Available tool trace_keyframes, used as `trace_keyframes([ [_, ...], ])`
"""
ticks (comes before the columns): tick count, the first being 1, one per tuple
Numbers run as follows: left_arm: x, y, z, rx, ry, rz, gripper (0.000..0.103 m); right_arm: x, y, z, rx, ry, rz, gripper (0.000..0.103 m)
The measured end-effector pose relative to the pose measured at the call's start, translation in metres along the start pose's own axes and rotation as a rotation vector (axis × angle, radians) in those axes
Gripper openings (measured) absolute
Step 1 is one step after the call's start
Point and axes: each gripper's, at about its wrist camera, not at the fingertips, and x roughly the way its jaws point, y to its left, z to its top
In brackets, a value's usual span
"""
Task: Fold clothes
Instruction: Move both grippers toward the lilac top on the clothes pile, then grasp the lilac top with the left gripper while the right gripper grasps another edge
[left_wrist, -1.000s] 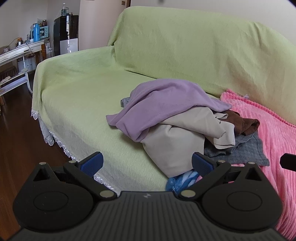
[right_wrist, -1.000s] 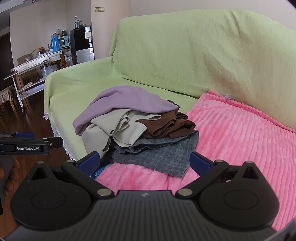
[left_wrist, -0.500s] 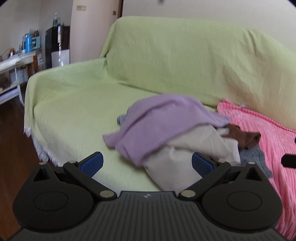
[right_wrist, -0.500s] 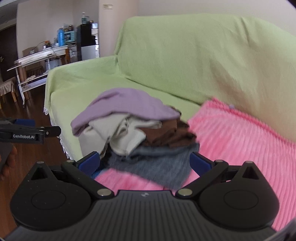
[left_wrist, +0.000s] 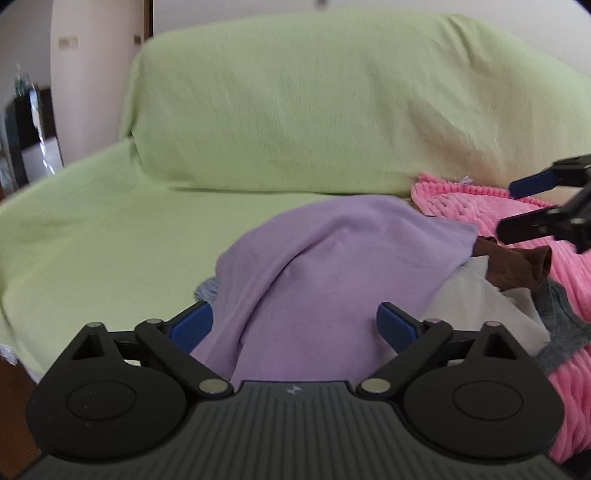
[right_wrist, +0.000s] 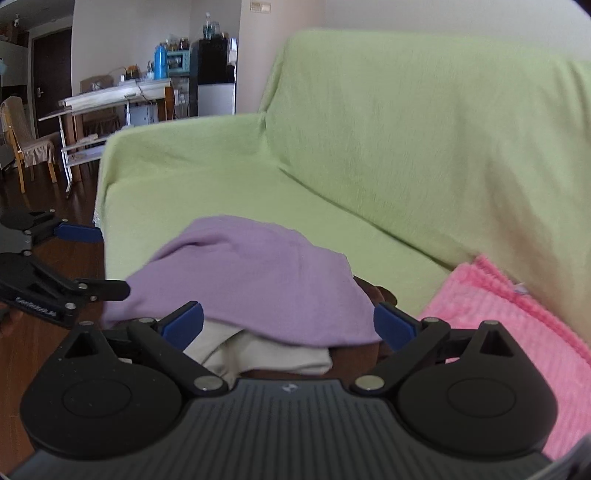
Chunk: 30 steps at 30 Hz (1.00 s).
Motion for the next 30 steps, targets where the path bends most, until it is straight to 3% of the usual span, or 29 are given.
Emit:
trace_keyframes([
  [4, 0.017, 0.003, -0.007, -0.005, 0.033, -0.05, 0.075, 0.039, -0.014, 0.01, 0.081, 0.038, 0.091, 0.083],
  [5, 0.019, 0.006, -0.012, -0.01, 0.039, -0.061, 0.07, 0.047, -0.014, 0.012, 0.082, 0.046, 0.105, 0.076],
  [7, 0.019, 0.002, -0.016, -0.009, 0.032, -0.066, 0.06, 0.062, -0.013, 0.012, 0.084, 0.07, 0.127, 0.047],
  [8, 0.018, 0.0, -0.017, -0.001, 0.025, -0.062, 0.055, 0.066, -0.012, 0.011, 0.085, 0.074, 0.126, 0.022],
  [10, 0.015, -0.004, -0.019, 0.017, 0.013, -0.053, 0.036, 0.07, -0.011, 0.003, 0.091, 0.07, 0.12, 0.014],
  [12, 0.013, -0.008, -0.019, 0.022, 0.007, -0.047, 0.002, 0.062, -0.006, 0.002, 0.071, 0.041, 0.111, 0.005],
  [16, 0.002, -0.016, -0.009, 0.058, -0.018, -0.019, 0.001, 0.042, 0.0, 0.011, 0.02, -0.016, 0.101, 0.004],
  [22, -0.041, -0.02, 0.023, 0.084, -0.147, 0.005, 0.0, -0.016, 0.001, 0.051, 0.019, -0.154, 0.099, 0.0],
  [26, -0.051, -0.035, 0.023, 0.126, -0.138, -0.013, 0.004, -0.041, 0.009, 0.063, -0.034, -0.201, 0.07, 0.0],
  [27, -0.051, -0.037, 0.022, 0.133, -0.135, -0.014, 0.034, -0.044, 0.008, 0.065, -0.031, -0.197, 0.065, 0.0],
  [29, -0.041, -0.043, 0.009, 0.151, -0.093, -0.01, 0.07, -0.045, 0.007, 0.066, -0.028, -0.169, 0.057, 0.0],
  [30, -0.037, -0.045, 0.003, 0.152, -0.081, -0.007, 0.071, -0.041, 0.006, 0.064, -0.03, -0.142, 0.055, 0.006],
])
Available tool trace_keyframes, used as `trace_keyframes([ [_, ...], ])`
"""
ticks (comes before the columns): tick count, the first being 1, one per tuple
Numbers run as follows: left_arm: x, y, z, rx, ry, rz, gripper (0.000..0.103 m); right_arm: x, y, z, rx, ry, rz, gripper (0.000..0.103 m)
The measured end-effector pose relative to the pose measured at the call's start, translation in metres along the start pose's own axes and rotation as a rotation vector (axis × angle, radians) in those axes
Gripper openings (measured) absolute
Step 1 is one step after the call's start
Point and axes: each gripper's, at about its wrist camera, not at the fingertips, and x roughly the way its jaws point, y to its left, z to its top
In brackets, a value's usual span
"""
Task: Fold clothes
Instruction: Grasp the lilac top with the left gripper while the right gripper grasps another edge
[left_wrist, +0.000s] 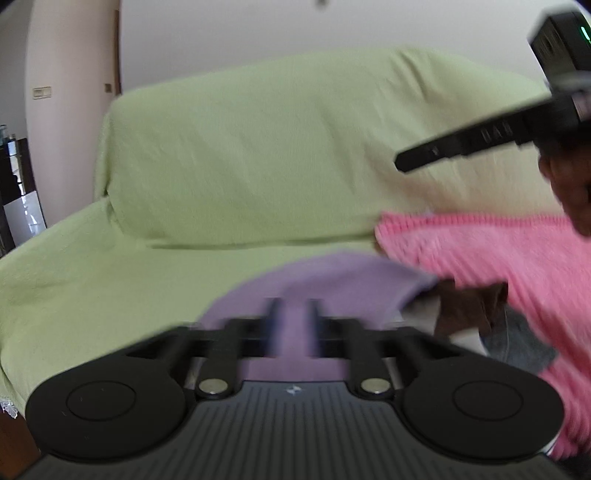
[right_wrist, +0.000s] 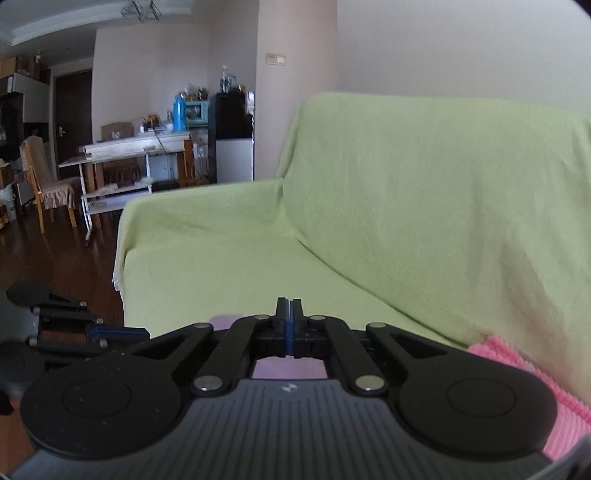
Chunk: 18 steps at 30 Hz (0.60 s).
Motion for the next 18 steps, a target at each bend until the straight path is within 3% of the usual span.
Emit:
trace_keyframes([
  [1, 0.003, -0.001, -0.004, 0.005, 0.012, -0.004, 0.071, 0.005, 0.0, -0.006, -0.016, 0.034, 0.0, 0.012],
  [2, 0.007, -0.004, -0.01, 0.025, 0.029, -0.009, 0.069, 0.011, -0.001, -0.014, -0.033, 0.059, -0.009, 0.035],
  [3, 0.008, -0.006, -0.012, 0.034, 0.032, -0.009, 0.069, 0.013, -0.001, -0.022, -0.052, 0.076, -0.02, 0.047],
  [10, 0.013, -0.006, -0.039, 0.166, 0.075, -0.029, 0.063, 0.025, 0.01, -0.073, -0.31, 0.149, -0.072, 0.051],
  [14, 0.021, -0.005, -0.046, 0.18, 0.114, -0.033, 0.043, 0.033, 0.026, -0.101, -0.54, 0.203, -0.103, 0.054],
  [17, 0.021, -0.007, -0.048, 0.187, 0.118, -0.025, 0.04, 0.037, 0.038, -0.107, -0.637, 0.187, -0.113, 0.054],
  [18, 0.022, -0.008, -0.047, 0.19, 0.122, -0.015, 0.031, 0.038, 0.041, -0.108, -0.655, 0.183, -0.113, 0.051],
])
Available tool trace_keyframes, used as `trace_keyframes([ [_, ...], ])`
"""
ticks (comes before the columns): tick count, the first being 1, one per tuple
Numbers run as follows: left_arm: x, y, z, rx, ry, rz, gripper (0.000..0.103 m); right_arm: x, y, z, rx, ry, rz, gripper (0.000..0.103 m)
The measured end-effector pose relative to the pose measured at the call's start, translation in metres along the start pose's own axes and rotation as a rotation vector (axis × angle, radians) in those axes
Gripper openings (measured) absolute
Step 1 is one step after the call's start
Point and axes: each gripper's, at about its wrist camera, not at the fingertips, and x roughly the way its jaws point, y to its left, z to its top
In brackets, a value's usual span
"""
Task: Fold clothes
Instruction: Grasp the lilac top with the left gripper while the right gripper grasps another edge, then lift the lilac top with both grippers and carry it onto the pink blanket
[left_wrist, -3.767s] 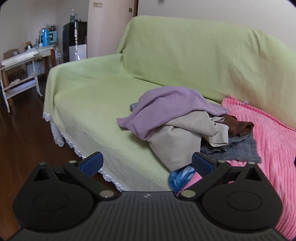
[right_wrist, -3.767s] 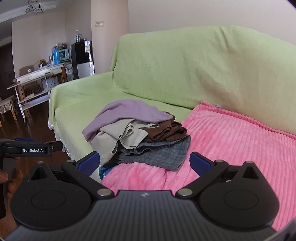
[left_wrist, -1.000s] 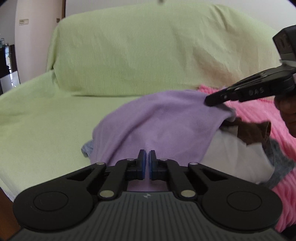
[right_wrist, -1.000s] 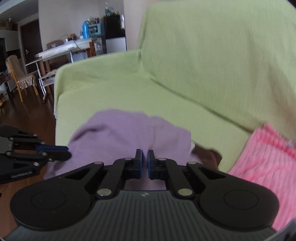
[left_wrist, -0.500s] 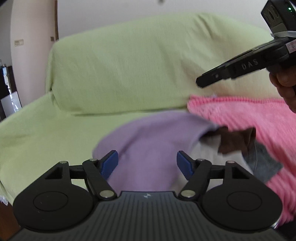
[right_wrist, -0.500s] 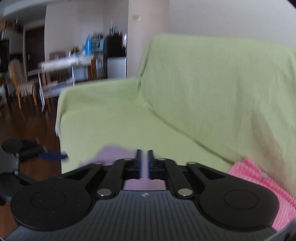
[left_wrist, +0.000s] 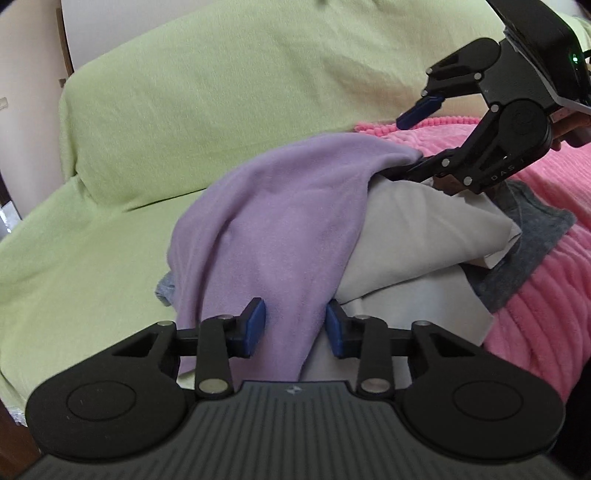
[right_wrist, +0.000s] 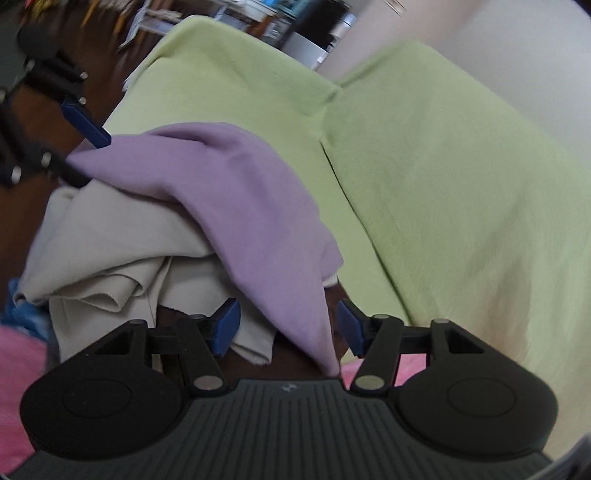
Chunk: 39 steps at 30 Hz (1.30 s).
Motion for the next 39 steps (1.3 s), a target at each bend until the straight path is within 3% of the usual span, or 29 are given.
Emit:
trace_keyframes([
  [1, 0.001, 0.0, 0.001, 0.002, 0.005, 0.01, 0.024, 0.002, 0.002, 0.002, -0.016, -0.006, 0.0, 0.047],
  [2, 0.002, 0.0, 0.001, 0.004, 0.01, 0.019, 0.011, 0.005, 0.003, 0.004, -0.028, -0.011, -0.001, 0.028],
  [3, 0.003, -0.001, 0.002, 0.006, 0.015, 0.029, 0.009, 0.007, 0.003, 0.006, -0.031, -0.009, 0.001, 0.001],
  [6, -0.009, 0.002, 0.013, 0.004, -0.01, 0.053, 0.007, -0.001, -0.004, 0.015, 0.015, -0.037, 0.027, 0.002],
  [14, -0.091, 0.022, 0.078, -0.046, -0.228, 0.115, 0.005, -0.099, -0.051, 0.048, 0.16, -0.239, -0.129, 0.001],
  [21, -0.169, -0.019, 0.155, 0.024, -0.46, 0.024, 0.005, -0.221, -0.097, 0.04, 0.285, -0.306, -0.283, 0.001],
  [25, -0.198, -0.064, 0.182, 0.075, -0.537, -0.09, 0.005, -0.306, -0.113, 0.01, 0.325, -0.288, -0.38, 0.001],
  [29, -0.205, -0.113, 0.199, 0.121, -0.569, -0.201, 0.005, -0.38, -0.114, -0.038, 0.344, -0.209, -0.469, 0.001],
  [35, -0.183, -0.2, 0.221, 0.228, -0.528, -0.343, 0.005, -0.452, -0.101, -0.13, 0.491, -0.091, -0.494, 0.001],
  [39, -0.159, -0.24, 0.228, 0.292, -0.466, -0.394, 0.004, -0.467, -0.08, -0.184, 0.617, -0.056, -0.464, 0.002],
])
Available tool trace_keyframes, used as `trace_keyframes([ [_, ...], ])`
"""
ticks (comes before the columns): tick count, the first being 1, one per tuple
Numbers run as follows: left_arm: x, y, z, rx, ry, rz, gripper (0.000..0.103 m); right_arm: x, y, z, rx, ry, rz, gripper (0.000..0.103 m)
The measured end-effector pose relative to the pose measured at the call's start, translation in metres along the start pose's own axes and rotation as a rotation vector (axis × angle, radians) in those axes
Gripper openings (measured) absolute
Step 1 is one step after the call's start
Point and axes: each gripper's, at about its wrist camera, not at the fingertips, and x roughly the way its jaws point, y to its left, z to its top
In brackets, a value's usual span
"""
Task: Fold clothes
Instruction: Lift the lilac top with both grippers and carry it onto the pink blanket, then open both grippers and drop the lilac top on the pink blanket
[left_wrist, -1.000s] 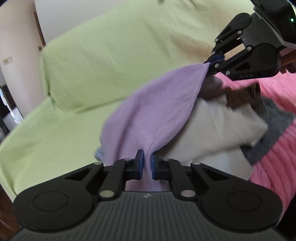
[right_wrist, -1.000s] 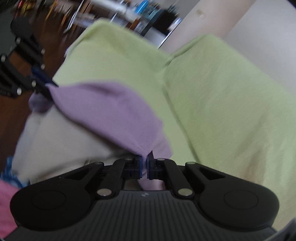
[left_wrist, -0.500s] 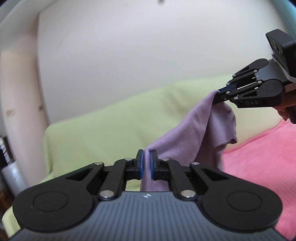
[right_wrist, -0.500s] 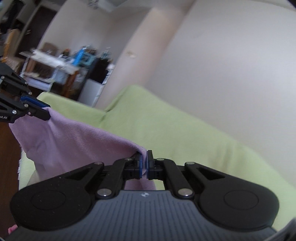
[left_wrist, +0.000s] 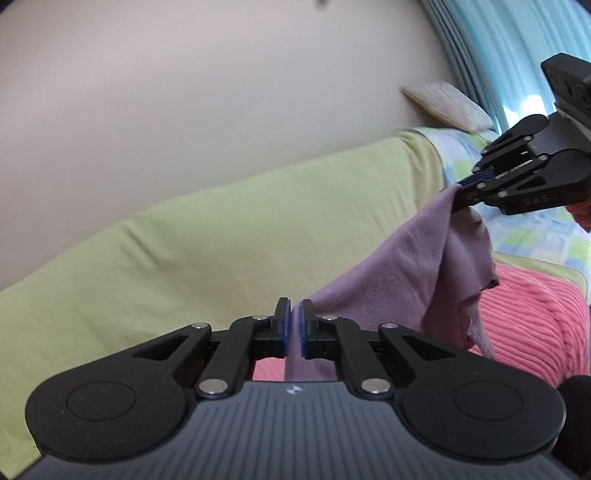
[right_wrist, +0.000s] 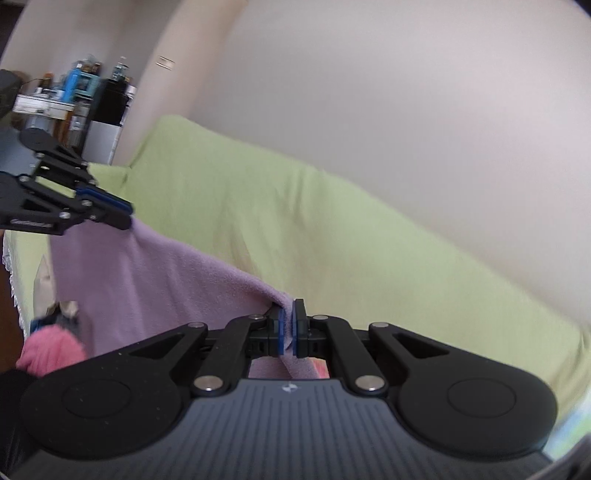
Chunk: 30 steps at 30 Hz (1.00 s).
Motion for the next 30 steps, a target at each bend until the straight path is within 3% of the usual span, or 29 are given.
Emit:
trace_keyframes([
  [3, 0.019, -0.008, 0.004, 0.027, 0.033, -0.007, 0.004, -0.001, -0.003, -0.031, 0.118, 0.035, 0.052, 0.002],
  [7, 0.045, -0.014, 0.039, 0.103, 0.023, 0.001, 0.004, 0.008, -0.004, -0.055, 0.327, 0.03, 0.162, 0.002],
  [10, 0.049, -0.036, 0.075, 0.164, 0.001, -0.018, 0.004, 0.011, -0.026, -0.078, 0.501, 0.02, 0.21, 0.002],
  [13, 0.085, -0.058, 0.092, 0.207, 0.002, -0.079, 0.004, 0.017, -0.045, -0.1, 0.585, 0.046, 0.2, 0.002],
  [16, 0.127, -0.077, 0.084, 0.162, 0.03, -0.11, 0.006, 0.033, -0.066, -0.133, 0.658, 0.109, 0.15, 0.002],
  [19, 0.182, -0.095, 0.069, 0.084, 0.085, -0.149, 0.029, 0.054, -0.081, -0.169, 0.73, 0.214, 0.054, 0.01],
  [22, 0.189, -0.102, 0.05, 0.094, 0.1, -0.176, 0.037, 0.064, -0.085, -0.202, 0.719, 0.285, -0.085, 0.019],
  [24, 0.188, -0.105, 0.034, 0.12, 0.122, -0.185, 0.051, 0.054, -0.083, -0.214, 0.681, 0.298, -0.14, 0.024],
  [27, 0.188, -0.098, -0.002, 0.116, 0.193, -0.203, 0.051, 0.042, -0.076, -0.222, 0.64, 0.283, -0.143, 0.039],
  [30, 0.19, -0.09, -0.041, 0.124, 0.279, -0.223, 0.052, 0.047, -0.051, -0.23, 0.591, 0.3, -0.034, 0.051],
])
